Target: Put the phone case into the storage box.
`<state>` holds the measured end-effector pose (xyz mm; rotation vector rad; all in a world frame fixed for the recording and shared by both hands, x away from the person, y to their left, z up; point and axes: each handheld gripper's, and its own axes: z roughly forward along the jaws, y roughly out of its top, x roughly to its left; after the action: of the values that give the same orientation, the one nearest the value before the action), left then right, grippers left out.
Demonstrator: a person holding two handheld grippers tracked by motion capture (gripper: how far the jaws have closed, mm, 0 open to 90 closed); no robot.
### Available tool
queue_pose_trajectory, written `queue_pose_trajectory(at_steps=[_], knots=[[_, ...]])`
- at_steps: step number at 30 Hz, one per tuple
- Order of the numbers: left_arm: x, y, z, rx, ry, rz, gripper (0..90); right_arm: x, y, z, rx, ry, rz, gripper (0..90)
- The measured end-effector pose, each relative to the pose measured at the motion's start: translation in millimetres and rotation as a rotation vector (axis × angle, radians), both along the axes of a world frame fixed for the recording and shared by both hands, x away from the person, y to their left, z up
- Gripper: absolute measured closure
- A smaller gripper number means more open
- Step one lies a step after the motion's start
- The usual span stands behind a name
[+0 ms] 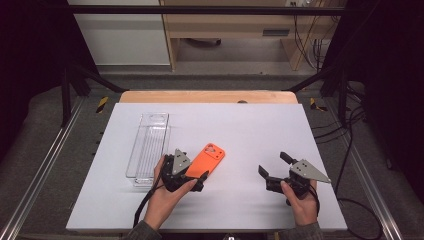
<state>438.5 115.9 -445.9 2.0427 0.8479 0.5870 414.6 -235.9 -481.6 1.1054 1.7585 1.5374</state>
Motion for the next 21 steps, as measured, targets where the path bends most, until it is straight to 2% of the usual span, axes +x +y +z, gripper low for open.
queue_pose_trajectory(at_steps=[2,3,6,7,9,13,17,21], knots=[[4.5,-1.5,-6.7,0.008,0.020,0.014,5.1,0.1,0.1,-0.1,0.000,0.001,0.001,6.3],[9.1,-3.1,-14.0,0.017,0.050,0.018,5.1,-0.1,1.1,-0.2,0.003,0.006,0.004,6.2],[12.2,-5.1,-20.0,0.024,0.070,0.019,5.2,-0.1,2.0,-0.2,0.002,0.008,0.007,6.1],[15.1,-7.1,-25.2,0.038,0.087,0.015,5.0,0.4,2.6,-0.6,-0.005,0.005,0.014,6.0],[16.6,-8.0,-27.6,0.043,0.091,0.016,5.2,0.4,2.9,-0.6,-0.006,0.007,0.016,6.0],[23.6,-12.9,-37.9,0.068,0.125,0.014,5.4,0.7,4.6,-1.1,-0.008,0.011,0.026,5.8],[24.8,-17.3,-41.6,0.093,0.144,-0.001,5.6,0.6,6.0,-1.1,-0.014,0.012,0.030,5.7],[26.1,-18.2,-44.1,0.101,0.153,0.004,5.7,0.6,6.0,-1.1,-0.012,0.014,0.031,5.5]])
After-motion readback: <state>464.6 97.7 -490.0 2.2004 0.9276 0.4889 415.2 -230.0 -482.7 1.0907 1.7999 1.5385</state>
